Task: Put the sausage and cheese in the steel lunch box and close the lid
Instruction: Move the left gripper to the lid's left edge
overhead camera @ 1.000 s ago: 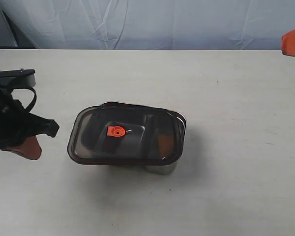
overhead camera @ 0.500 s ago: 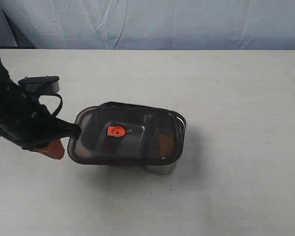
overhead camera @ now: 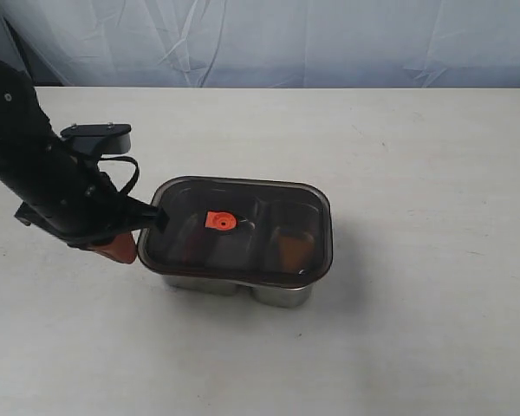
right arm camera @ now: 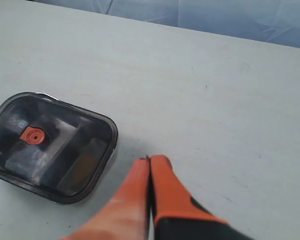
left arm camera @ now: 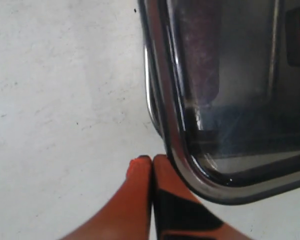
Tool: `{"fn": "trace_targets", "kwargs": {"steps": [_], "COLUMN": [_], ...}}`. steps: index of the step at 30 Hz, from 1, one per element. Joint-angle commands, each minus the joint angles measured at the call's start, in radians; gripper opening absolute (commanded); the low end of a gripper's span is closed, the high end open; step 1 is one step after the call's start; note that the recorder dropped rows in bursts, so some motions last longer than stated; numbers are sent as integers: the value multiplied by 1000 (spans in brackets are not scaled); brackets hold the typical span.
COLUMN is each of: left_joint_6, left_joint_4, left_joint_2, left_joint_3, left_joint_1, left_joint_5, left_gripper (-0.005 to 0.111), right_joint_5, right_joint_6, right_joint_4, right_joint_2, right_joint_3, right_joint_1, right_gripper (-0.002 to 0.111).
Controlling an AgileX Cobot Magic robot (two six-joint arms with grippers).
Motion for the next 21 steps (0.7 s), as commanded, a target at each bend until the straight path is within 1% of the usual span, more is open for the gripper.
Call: {"fn": "trace_targets", "kwargs": {"steps": [1,8,13,17,21], "left_joint_6": [-5,-11,-44,-44,-44], "left_joint_4": [3,63,121,118,118], "left_joint_2": [1,1,1,-9,-14], "left_joint_3": [-19,-21,-21,-21,-21], "left_joint_1": [-6,-6,-6,-6,-6], "left_joint_5": [-25,13,47,26,6], "left_gripper": [0,0,0,0,0], "right_joint_5": [-4,-4,-13,-91,-242], "right_joint_6": [-6,-6,0,29,29], "right_joint_4": [-13,-15,-15,39,101], "right_joint_2": [-7,-7,-7,26,120], "right_joint_3": [-5,-5,8,119,242], "right_joint_1": [-5,-5,-5,-5,-5], "right_gripper": [0,0,0,-1,-1]}}
